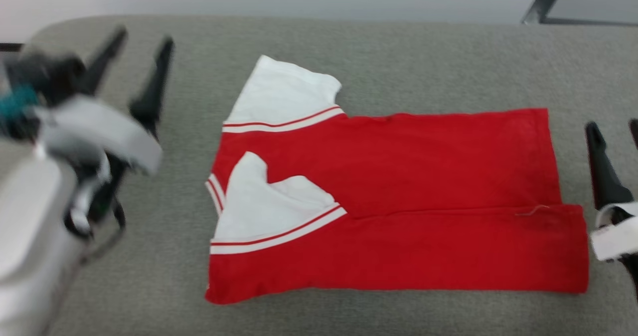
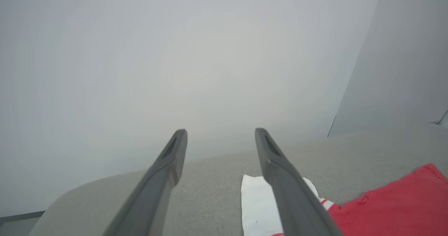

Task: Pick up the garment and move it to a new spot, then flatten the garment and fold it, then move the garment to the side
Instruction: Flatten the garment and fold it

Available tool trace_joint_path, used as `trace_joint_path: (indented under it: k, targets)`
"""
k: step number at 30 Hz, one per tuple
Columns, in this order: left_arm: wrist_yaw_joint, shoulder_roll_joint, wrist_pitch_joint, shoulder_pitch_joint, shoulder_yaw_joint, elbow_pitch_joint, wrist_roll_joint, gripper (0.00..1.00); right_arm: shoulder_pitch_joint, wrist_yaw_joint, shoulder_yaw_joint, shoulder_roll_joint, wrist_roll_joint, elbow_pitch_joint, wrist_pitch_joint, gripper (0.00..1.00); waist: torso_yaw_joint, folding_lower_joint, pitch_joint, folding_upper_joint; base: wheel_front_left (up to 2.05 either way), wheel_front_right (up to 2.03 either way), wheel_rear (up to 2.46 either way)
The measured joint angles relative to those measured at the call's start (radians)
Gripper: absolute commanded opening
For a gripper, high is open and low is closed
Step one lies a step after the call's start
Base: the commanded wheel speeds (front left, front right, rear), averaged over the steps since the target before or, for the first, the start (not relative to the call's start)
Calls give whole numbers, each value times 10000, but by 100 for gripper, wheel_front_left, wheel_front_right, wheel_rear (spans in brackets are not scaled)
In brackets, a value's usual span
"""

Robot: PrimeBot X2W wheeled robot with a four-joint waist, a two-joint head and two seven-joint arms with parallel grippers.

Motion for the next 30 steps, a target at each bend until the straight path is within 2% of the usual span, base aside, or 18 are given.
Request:
trace_joint_path:
  k: [7,12,15,18,24,26,30]
  targets:
    - [-1009,65,1160,-3224,-372,2594,476,100,-825,0,930,550,-35,715,-993,100,-723,0,661,0,0,0,0]
    - [-1592,-117,1941,-5011,-817,4746,713,100,-1271,0,1300,644,113,1081,-1423,100,-1312,1,1264,0,0,0,0]
    - [-1885,-334,2884,-5628,-1269,5914,639,100,-1402,0,1404,635,155,1195,-1586,100,-1667,1,1594,0,0,0,0]
    - [-1990,-414,4353,-6098,-1712,6786,221,100,-1460,0,1559,623,314,1252,-1664,100,-2017,0,1863,0,0,0,0]
    - [-2036,-330,7448,-6429,-2717,6870,-1246,100,-1500,0,1697,598,397,1269,-1680,100,-2512,0,2280,0,0,0,0]
    - [-2036,-144,8032,-6533,-2886,6790,-1645,100,-1549,0,1714,598,456,1277,-1655,100,-2607,0,2406,0,0,0,0]
    - [-2036,77,8431,-6634,-3237,6585,-2044,100,-1608,0,1756,596,508,1315,-1653,100,-2735,0,2638,0,0,0,0]
